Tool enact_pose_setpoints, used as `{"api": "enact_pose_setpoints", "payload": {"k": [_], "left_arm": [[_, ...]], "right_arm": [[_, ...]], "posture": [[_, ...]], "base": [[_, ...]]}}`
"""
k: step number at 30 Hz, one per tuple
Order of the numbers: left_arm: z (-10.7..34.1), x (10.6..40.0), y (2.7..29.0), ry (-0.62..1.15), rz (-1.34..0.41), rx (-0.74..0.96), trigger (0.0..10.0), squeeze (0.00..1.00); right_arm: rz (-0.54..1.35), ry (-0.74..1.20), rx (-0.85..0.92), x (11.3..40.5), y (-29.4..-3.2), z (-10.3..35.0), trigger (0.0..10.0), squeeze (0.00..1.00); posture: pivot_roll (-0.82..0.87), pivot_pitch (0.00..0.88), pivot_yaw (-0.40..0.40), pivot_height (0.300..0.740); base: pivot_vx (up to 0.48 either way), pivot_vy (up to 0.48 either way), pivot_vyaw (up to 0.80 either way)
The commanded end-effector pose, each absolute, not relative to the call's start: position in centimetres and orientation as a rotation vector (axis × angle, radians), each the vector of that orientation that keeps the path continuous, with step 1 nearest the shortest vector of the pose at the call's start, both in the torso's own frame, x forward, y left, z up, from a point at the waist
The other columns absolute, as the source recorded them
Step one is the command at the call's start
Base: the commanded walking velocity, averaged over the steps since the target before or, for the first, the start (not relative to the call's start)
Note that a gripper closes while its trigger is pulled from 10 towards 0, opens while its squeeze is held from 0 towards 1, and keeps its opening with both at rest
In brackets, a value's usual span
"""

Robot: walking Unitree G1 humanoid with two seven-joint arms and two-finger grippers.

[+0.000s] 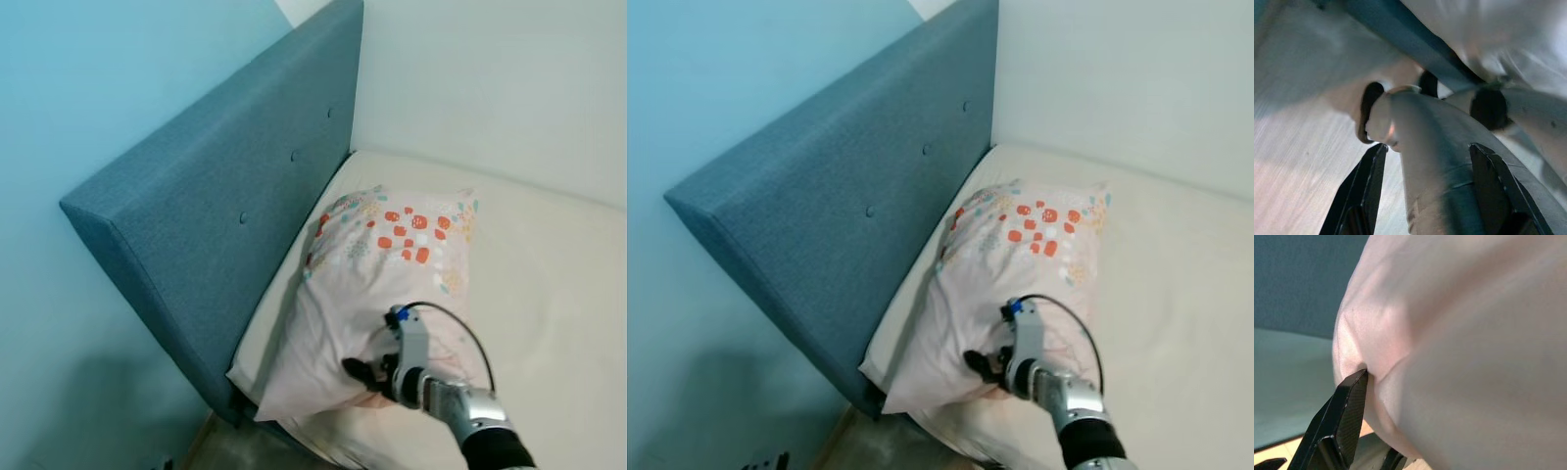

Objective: Clean up the room

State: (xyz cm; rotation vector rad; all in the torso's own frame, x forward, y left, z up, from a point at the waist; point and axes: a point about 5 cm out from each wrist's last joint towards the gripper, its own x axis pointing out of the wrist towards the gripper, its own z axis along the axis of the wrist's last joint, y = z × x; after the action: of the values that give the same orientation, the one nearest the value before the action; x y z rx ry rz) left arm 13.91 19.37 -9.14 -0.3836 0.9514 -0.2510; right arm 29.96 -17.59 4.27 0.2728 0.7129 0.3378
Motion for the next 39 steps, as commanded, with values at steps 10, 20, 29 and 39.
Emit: {"api": "enact_pose_setpoints", "payload": {"k": [10,20,29,39], "left_arm": [[-8.8,13.1,18.5,1.023,-0.580,-0.358,10.0,0.00],[-8.3,13.4,18.6,1.064,-0.787,-0.281,10.0,0.00],[-7.0,13.5,19.0,1.074,-1.071,-0.302,10.0,0.00],[-3.9,16.0,18.7,0.933,-1.383,-0.394,10.0,0.00]], "right_arm": [[0.537,0.686,0.067,29.2,-19.6,8.3,10.0,1.00],[0.719,0.808,-0.179,26.3,-19.8,7.9,10.0,1.00],[0.871,0.901,-0.357,23.4,-21.1,9.0,10.0,0.00],[0.892,0.324,0.001,27.1,-18.2,15.8,10.0,0.00]], "posture": [[-0.07,0.144,0.015,0.740],[-0.07,0.128,0.023,0.740],[-0.06,0.119,0.021,0.740],[-0.06,0.106,0.015,0.740]], "base": [[0.000,0.000,0.00],[0.000,0.000,0.00],[0.000,0.000,0.00],[0.000,0.000,0.00]]}}
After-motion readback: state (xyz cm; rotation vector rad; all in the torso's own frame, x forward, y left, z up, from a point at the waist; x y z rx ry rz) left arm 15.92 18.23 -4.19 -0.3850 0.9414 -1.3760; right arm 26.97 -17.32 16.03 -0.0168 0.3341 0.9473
